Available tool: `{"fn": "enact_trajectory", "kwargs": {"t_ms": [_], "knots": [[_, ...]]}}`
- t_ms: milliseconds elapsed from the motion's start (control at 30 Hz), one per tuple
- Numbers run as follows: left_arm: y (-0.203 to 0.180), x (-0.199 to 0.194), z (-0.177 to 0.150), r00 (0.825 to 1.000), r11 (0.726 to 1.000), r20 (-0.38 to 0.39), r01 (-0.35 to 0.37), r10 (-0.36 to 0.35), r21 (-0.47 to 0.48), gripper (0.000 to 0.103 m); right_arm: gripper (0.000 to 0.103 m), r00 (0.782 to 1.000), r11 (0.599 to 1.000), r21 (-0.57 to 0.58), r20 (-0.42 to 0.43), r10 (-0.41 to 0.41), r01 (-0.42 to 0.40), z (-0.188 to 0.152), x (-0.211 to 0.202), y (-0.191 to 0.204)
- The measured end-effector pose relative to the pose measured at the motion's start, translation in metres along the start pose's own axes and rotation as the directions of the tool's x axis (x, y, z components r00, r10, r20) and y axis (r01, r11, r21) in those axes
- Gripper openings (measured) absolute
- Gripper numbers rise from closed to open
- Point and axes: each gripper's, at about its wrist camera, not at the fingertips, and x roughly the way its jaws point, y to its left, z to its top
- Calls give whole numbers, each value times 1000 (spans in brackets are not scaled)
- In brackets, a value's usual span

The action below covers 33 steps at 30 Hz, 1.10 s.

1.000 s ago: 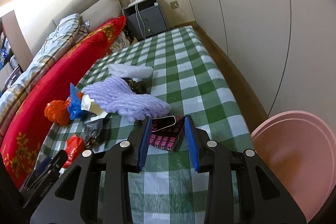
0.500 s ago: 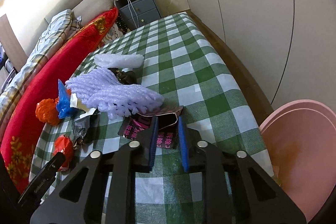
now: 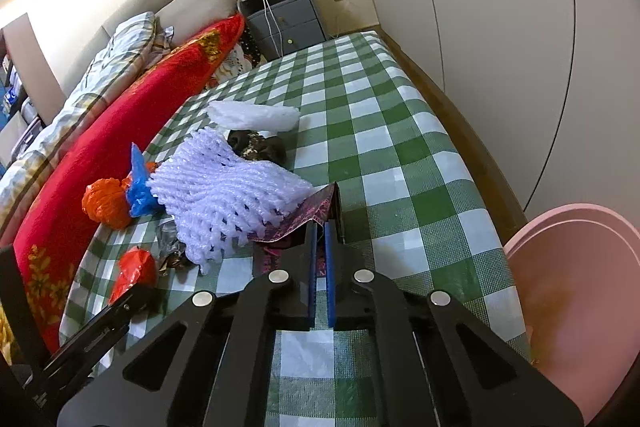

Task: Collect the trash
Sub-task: 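Close the right gripper on the pink wrapper while the left gripper grasps the red bag, then carry the red bag and pink wrapper over the pink bin with both grippers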

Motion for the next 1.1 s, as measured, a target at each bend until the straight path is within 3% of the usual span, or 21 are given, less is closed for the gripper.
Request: {"fn": "enact_trajectory", "kwargs": {"t_ms": [733,1100], "knots": [[-7,-40,-4,996,997,66,60,-62,42,62,1,996,994,-98,90,-29,38,-1,-60,13],[-16,-61,-12,990,992,111,71,-83,109,62,1,990,985,-160,138,-43,66,-13,-98,24]]}}
